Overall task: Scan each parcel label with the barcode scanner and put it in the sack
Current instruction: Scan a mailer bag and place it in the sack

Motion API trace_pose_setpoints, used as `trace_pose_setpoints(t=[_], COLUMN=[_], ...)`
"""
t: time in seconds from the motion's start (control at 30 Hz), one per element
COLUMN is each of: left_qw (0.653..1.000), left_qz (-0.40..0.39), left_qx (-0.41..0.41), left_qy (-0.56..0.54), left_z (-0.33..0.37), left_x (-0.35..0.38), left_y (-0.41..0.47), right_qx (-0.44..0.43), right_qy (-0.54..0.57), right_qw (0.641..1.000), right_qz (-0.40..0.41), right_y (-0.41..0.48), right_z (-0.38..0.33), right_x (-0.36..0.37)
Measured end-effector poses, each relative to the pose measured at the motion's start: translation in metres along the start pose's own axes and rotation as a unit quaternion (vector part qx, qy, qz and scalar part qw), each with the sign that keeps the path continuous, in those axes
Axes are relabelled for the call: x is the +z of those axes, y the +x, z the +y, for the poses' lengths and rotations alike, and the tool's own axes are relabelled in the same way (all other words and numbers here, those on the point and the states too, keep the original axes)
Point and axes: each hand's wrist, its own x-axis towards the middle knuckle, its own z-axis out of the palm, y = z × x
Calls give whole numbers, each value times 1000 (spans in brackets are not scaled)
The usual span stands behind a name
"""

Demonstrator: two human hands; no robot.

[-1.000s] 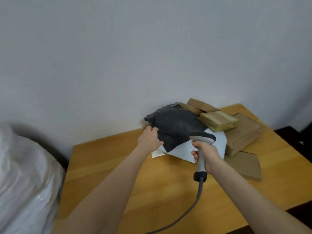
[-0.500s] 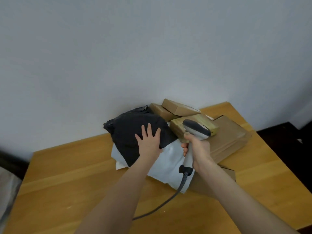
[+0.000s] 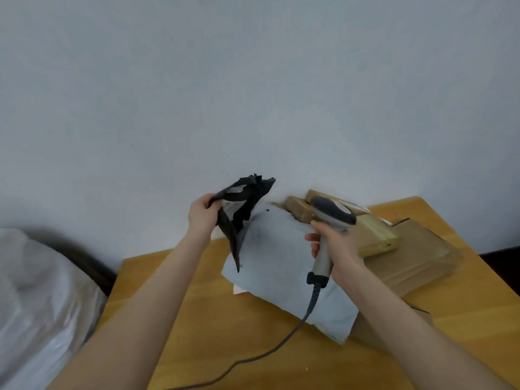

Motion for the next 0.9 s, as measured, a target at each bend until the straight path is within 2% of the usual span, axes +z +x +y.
trace_pose_setpoints(t=[0.07, 0.17, 0.37, 0.47, 0.6, 0.67, 0.77, 0.9], left_qw=[991, 967, 919, 904, 887, 891, 906, 892], left_qz=[-17, -8, 37, 19, -44, -69, -92, -52], left_qx=[-64, -108, -136, -140, -183, -195, -194, -212], left_qy=[-118, -232, -369, -404, -422, -405, -364, -396], left_z=[1, -3, -14, -22, -29, -35, -45, -54], left_x=[-35, -76, -140, -166, -169, -164, -162, -171], left_y=[-5, -16, -26, -26, -42, -51, -57, -54], right_qx=[-4, -8, -44, -43, 1, 18, 0, -38], right_qy=[-9, -13, -36, -34, 10, 25, -9, -50], right_qw=[1000, 1000, 995, 994, 993, 995, 998, 997], right_qz=[-15, -25, -80, -98, -115, -96, -55, -40], right_y=[-12, -29, -55, -63, -69, -71, -68, -64], right_z=[2, 8, 21, 27, 38, 43, 49, 48], right_x=[13, 32, 73, 91, 110, 117, 120, 113])
